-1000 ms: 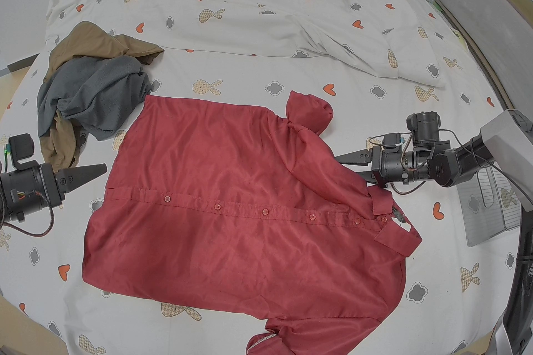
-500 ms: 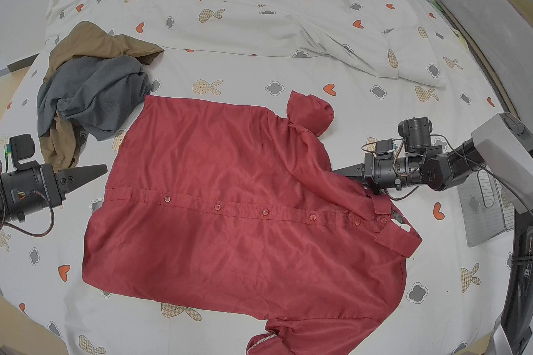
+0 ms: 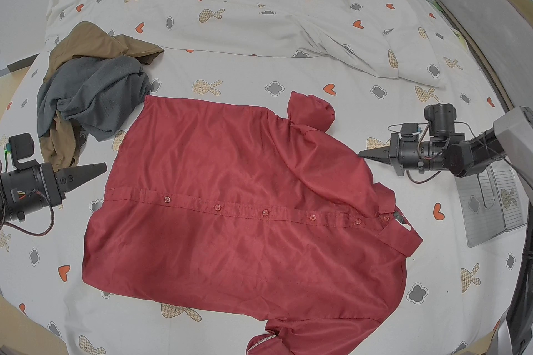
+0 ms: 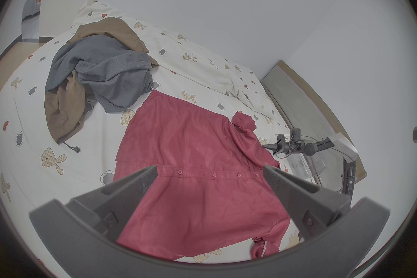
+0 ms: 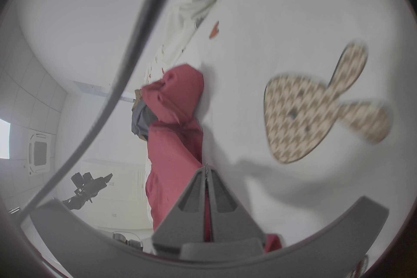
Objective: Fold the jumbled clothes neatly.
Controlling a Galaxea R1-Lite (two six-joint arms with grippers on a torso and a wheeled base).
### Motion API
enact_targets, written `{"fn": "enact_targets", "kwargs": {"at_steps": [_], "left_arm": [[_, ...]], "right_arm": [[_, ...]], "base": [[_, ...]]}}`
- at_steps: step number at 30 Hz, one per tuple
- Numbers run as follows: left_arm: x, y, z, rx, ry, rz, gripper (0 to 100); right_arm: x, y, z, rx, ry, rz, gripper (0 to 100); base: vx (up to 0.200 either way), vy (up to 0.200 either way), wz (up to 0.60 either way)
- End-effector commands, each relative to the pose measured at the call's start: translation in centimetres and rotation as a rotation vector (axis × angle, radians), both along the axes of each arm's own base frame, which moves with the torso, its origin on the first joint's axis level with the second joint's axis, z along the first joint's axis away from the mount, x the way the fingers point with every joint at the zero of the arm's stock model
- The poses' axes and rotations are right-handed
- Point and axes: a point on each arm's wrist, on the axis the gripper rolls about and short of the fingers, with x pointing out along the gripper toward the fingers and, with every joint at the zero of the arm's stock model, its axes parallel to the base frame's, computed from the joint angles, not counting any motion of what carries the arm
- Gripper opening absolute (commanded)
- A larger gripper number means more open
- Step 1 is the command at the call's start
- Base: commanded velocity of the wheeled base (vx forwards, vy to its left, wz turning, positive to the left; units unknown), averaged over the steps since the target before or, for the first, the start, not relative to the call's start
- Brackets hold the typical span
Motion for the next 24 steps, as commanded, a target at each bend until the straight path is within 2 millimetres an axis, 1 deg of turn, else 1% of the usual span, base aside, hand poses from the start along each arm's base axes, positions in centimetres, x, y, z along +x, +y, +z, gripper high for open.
{"fn": "enact_targets", "kwargs": {"at_steps": [1,5,7,12,14,16,21,24], "left_arm": [[0.0,0.0,0.0,-0.001,0.001,0.0,100],[0.0,0.0,-0.1,-0.001,0.003,0.0,100],[0.0,0.0,-0.1,-0.001,0.003,0.0,100],[0.1,0.0,-0.1,-0.001,0.004,0.0,100],[0.1,0.0,-0.2,-0.002,0.007,0.0,100],[0.1,0.0,-0.2,-0.002,0.009,-0.001,100],[0.2,-0.1,-0.3,-0.002,0.012,-0.006,100],[0.2,-0.2,-0.3,-0.002,0.012,-0.009,100]], "right_arm": [[-1.0,-2.1,4.2,0.003,-0.103,-0.05,0],[-1.0,-1.9,4.5,0.0,-0.118,-0.044,0],[-0.6,-1.7,5.4,0.003,-0.146,-0.045,0],[-0.6,-1.7,5.8,0.005,-0.155,-0.046,0],[-0.6,-2.1,6.6,0.005,-0.175,-0.056,0],[-0.7,-2.5,6.9,0.005,-0.181,-0.066,0],[-0.7,-3.0,6.5,0.001,-0.158,-0.077,0],[-0.9,-3.0,6.1,-0.002,-0.1,-0.079,0]], "base": [[0.0,0.0,0.0],[0.0,0.0,0.0],[0.0,0.0,0.0],[0.0,0.0,0.0],[0.0,0.0,0.0],[0.0,0.0,0.0],[0.0,0.0,0.0],[0.0,0.0,0.0]]}}
